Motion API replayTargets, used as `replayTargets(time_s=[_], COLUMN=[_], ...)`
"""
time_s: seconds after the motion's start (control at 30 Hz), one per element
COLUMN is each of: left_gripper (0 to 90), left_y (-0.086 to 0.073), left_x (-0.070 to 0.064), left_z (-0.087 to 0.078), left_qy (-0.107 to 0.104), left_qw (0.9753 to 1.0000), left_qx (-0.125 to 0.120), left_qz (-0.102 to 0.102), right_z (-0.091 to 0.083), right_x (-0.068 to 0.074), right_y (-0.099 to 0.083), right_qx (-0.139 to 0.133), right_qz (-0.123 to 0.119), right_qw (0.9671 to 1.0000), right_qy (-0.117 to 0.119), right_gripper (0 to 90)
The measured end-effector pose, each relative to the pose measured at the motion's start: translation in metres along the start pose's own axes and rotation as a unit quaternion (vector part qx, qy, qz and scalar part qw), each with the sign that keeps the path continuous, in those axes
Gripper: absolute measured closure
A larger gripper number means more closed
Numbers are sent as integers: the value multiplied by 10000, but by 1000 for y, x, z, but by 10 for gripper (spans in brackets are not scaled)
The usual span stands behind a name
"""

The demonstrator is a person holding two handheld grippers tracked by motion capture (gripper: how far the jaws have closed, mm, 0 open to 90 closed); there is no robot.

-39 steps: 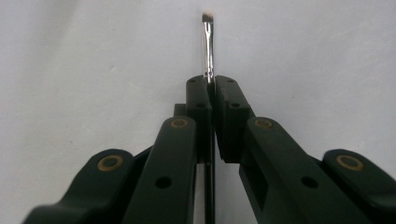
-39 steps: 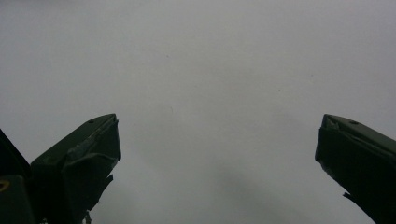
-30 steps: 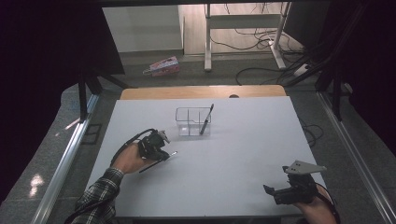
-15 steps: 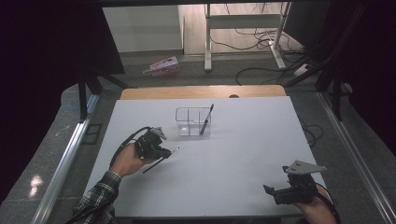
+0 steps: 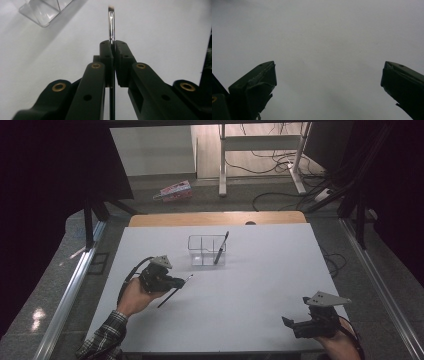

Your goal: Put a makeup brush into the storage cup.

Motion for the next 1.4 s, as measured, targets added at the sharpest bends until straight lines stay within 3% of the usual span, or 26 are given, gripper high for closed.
replayTargets(time_s=[0.2,0.43,0.8,1.17,1.4], left_gripper=[858,858,858,858,858], left_y=[3,7,12,8,6], left_x=[-7,-15,-34,-44,-53], left_z=[-6,-12,-21,-28,-27], left_qy=[-115,-216,-277,20,149], left_qw=[9990,9962,9864,9795,9798], left_qx=[-404,-818,-1595,-2005,-1996], left_qz=[-137,-206,-290,-184,-17], right_z=[-1,-2,-5,-6,-7], right_x=[1,2,8,12,13], right_y=[3,7,20,30,36], right_qx=[-77,-157,-351,-523,-663], right_qz=[74,113,385,436,380], right_qw=[9999,9998,9982,9967,9959], right_qy=[38,58,300,446,487], right_gripper=[0,0,0,0,0])
Point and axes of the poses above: each handheld gripper's, and its own axes: z roughly forward along the jaws, y roughly out of its top, x roughly to its left, the point moved 10 cm from there along z, roughly forward along the jaws, and after that the axes turned 2 degrees about -x, right-handed, at the moved point
